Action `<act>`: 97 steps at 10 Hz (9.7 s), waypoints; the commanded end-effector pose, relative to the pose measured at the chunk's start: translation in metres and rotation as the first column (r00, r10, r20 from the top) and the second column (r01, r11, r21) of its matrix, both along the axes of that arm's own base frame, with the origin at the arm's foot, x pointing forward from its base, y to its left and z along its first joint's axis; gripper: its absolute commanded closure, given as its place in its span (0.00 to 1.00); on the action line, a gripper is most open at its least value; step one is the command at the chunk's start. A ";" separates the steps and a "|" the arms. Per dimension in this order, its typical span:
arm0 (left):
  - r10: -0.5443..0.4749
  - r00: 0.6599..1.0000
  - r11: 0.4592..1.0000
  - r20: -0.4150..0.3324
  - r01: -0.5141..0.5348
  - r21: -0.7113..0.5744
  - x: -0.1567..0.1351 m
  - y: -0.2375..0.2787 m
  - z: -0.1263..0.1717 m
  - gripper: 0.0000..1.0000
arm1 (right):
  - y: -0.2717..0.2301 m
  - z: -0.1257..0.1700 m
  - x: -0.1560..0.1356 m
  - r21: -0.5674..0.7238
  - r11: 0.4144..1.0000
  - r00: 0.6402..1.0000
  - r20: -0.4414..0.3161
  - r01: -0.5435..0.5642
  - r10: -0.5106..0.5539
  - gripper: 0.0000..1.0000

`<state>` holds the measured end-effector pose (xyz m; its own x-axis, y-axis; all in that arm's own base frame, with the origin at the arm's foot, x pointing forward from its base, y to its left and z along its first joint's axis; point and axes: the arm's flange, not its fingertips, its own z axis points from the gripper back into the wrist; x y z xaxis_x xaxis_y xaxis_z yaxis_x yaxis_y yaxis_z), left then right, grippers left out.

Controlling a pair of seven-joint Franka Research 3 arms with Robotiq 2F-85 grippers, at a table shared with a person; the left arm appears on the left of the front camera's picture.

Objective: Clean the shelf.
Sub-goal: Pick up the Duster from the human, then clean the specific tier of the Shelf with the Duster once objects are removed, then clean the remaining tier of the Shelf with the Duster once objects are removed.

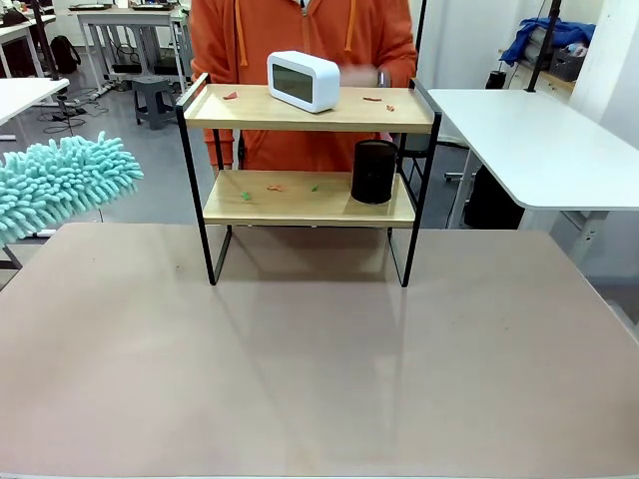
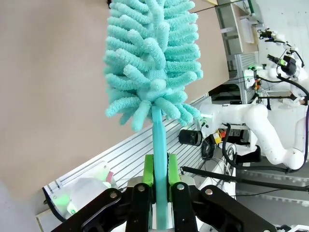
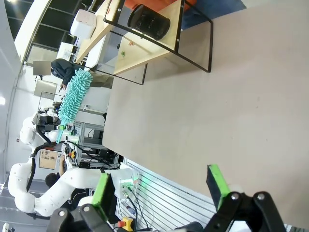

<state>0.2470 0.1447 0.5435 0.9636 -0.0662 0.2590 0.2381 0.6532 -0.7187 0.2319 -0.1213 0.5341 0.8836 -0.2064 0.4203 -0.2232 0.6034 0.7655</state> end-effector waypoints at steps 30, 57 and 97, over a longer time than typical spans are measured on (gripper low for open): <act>0.286 0.945 0.949 0.160 -0.303 0.089 0.089 -0.144 0.195 0.88 | 0.000 0.002 0.001 0.006 1.000 1.000 0.025 -0.015 0.014 0.00; -0.436 0.899 0.878 0.031 0.418 0.231 0.177 -0.393 0.143 0.88 | 0.000 0.002 0.001 0.006 1.000 1.000 0.025 -0.015 0.014 0.00; 0.307 0.952 0.941 -0.011 -0.305 -0.147 0.078 0.006 0.033 0.88 | 0.000 0.002 0.001 0.006 1.000 1.000 0.025 -0.015 0.014 0.00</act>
<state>0.3319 0.1565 0.5701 0.8993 0.3711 0.2313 -0.0144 0.5538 -0.8325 0.2317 -0.1224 0.5342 0.8863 -0.2003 0.4176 -0.2236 0.6045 0.7646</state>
